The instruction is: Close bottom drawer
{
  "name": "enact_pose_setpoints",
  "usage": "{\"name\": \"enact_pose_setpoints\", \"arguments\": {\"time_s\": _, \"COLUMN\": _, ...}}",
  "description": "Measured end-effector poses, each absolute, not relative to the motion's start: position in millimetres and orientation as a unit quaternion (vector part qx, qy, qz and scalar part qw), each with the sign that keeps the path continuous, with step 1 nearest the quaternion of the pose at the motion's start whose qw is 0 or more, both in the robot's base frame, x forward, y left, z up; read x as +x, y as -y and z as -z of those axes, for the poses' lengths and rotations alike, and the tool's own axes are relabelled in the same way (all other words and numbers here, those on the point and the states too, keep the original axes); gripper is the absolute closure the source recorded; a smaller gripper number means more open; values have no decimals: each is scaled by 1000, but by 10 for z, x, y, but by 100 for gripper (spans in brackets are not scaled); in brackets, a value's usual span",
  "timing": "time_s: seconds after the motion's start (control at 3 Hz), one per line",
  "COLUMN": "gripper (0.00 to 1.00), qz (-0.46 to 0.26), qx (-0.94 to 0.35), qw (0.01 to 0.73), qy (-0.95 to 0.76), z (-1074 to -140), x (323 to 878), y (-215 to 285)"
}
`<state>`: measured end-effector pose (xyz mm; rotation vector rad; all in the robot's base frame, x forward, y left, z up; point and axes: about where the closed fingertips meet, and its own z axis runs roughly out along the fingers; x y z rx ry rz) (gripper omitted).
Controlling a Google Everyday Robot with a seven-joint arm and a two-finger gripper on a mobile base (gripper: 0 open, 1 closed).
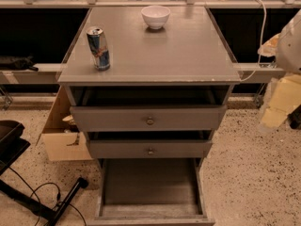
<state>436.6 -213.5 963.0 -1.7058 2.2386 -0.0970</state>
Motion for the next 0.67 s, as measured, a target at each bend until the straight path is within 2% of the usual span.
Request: {"name": "enact_pose_setpoints", "arguments": {"time_s": 0.67, "gripper": 0, "qz": -15, "qx": -591, "qw": 189, "qy": -784, "z": -8582, "x": 4129, "y": 1932}}
